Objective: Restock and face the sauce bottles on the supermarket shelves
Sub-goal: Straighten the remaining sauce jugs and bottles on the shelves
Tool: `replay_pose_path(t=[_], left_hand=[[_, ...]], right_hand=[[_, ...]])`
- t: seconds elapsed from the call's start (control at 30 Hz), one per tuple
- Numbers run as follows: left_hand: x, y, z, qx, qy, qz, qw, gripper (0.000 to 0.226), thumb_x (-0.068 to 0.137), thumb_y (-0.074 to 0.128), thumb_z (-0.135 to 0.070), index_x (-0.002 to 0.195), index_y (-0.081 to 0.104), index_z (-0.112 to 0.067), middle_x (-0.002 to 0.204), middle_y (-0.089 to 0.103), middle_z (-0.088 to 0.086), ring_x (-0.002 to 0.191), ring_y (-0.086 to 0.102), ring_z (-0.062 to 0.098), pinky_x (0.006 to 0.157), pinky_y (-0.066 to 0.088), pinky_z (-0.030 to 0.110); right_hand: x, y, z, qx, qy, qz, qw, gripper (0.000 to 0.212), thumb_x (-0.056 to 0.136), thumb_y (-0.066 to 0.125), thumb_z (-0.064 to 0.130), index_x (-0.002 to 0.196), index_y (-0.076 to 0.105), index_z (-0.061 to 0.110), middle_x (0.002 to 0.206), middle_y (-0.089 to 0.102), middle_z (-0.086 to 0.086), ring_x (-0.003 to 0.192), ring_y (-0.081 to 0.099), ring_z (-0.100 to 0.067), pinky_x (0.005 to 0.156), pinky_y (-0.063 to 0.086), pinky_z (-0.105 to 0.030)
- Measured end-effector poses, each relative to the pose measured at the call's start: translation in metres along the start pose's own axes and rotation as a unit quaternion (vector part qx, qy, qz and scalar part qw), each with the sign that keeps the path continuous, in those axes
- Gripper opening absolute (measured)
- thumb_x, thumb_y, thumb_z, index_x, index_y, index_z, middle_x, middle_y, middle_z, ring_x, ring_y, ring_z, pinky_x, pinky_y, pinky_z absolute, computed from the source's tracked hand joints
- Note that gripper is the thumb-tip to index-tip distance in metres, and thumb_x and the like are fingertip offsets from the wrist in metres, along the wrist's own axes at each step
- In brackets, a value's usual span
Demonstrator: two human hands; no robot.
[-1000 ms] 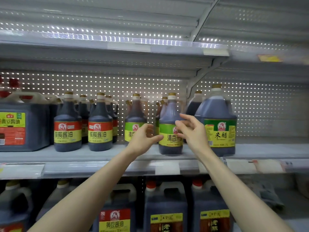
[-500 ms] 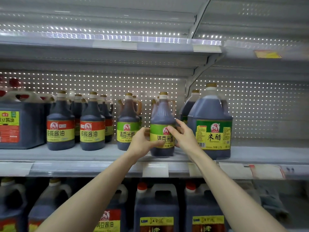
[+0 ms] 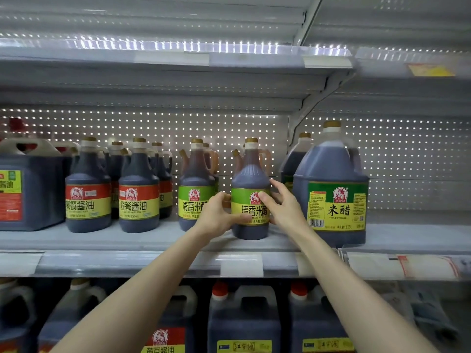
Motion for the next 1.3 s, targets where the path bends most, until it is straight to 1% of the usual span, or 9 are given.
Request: replay_pose_path(t=[0.17,0.3,0.53,0.67,0.8,0.9,1.03,1.2,1.3], left_hand=[[0.008,0.002,0.004,-0.003,0.0,0.012,1.0,0.055,0.064,0.088,-0.025,0.107,0.054,-0.016,0.11,0.064,0.002,0.101,0.063,0.021,0.089,0.053,0.048],[0.014,0.003,0.006,-0.007,0.002,0.023,1.0,0.056,0.066,0.087,-0.025,0.11,0.053,-0.014,0.111,0.064,0.001,0.1,0.063,0.02,0.089,0.054,0.046],[0.02,0.006,0.006,-0.029,0.014,0.04,0.999,0.047,0.071,0.084,-0.017,0.103,0.051,-0.015,0.097,0.06,-0.006,0.09,0.061,0.014,0.086,0.055,0.04],[0.023,0.007,0.008,-0.024,0.02,0.045,0.999,0.046,0.071,0.084,-0.017,0.102,0.05,-0.015,0.1,0.061,-0.003,0.093,0.061,0.017,0.088,0.054,0.043],[0.027,0.008,0.011,-0.011,0.024,0.04,0.999,0.047,0.072,0.083,-0.021,0.104,0.048,-0.018,0.103,0.06,-0.002,0.098,0.062,0.019,0.09,0.053,0.043],[0.029,0.009,0.013,-0.007,0.023,0.035,0.999,0.048,0.072,0.084,-0.022,0.107,0.052,-0.013,0.107,0.064,0.002,0.1,0.063,0.022,0.088,0.053,0.045],[0.032,0.008,0.016,0.002,0.022,0.027,0.999,0.046,0.071,0.084,-0.021,0.105,0.055,-0.012,0.105,0.065,0.003,0.098,0.064,0.022,0.086,0.054,0.045],[0.03,0.011,0.015,-0.02,0.017,0.039,0.999,0.052,0.075,0.081,-0.017,0.118,0.054,-0.007,0.112,0.064,0.004,0.099,0.062,0.019,0.089,0.053,0.041],[0.028,0.011,0.014,-0.027,0.013,0.047,0.998,0.05,0.078,0.078,-0.014,0.12,0.053,-0.005,0.11,0.062,0.002,0.098,0.06,0.018,0.089,0.053,0.04]], right_hand=[[0.005,0.003,-0.005,0.01,0.007,0.003,1.0,0.051,0.096,0.055,0.022,0.144,0.037,0.023,0.14,0.051,-0.007,0.123,0.053,-0.022,0.098,0.05,-0.044],[0.01,0.005,-0.009,0.011,0.009,0.0,1.0,0.053,0.096,0.056,0.022,0.145,0.036,0.021,0.141,0.05,-0.008,0.127,0.05,-0.024,0.1,0.048,-0.047],[0.016,0.007,-0.012,0.003,0.007,-0.018,1.0,0.052,0.096,0.057,0.021,0.144,0.038,0.02,0.14,0.052,-0.009,0.124,0.052,-0.022,0.101,0.048,-0.046],[0.018,0.009,-0.015,0.008,0.01,-0.022,1.0,0.051,0.096,0.057,0.021,0.143,0.039,0.021,0.138,0.053,-0.009,0.122,0.053,-0.021,0.101,0.048,-0.046],[0.018,0.012,-0.014,0.018,0.014,-0.014,1.0,0.052,0.098,0.052,0.019,0.147,0.034,0.018,0.136,0.051,-0.003,0.117,0.051,-0.015,0.099,0.049,-0.038],[0.018,0.012,-0.014,0.017,0.016,-0.009,1.0,0.051,0.098,0.051,0.018,0.146,0.034,0.017,0.127,0.051,0.002,0.111,0.052,-0.012,0.093,0.049,-0.033],[0.021,0.013,-0.018,0.011,0.017,-0.007,1.0,0.051,0.098,0.052,0.018,0.146,0.035,0.017,0.132,0.052,-0.002,0.113,0.053,-0.016,0.1,0.049,-0.042],[0.023,0.012,-0.021,0.013,0.025,-0.005,1.0,0.055,0.096,0.055,0.02,0.147,0.034,0.018,0.133,0.051,0.003,0.118,0.053,-0.016,0.101,0.048,-0.043],[0.025,0.011,-0.024,0.009,0.014,-0.006,1.0,0.052,0.095,0.058,0.021,0.144,0.04,0.018,0.132,0.056,-0.002,0.119,0.055,-0.019,0.1,0.05,-0.042]])
Point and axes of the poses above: each hand's wrist, its own x-axis towards the middle knuckle, its own y-axis out of the palm, z = x × y, the point moved 6 cm from there along x, towards the middle knuckle
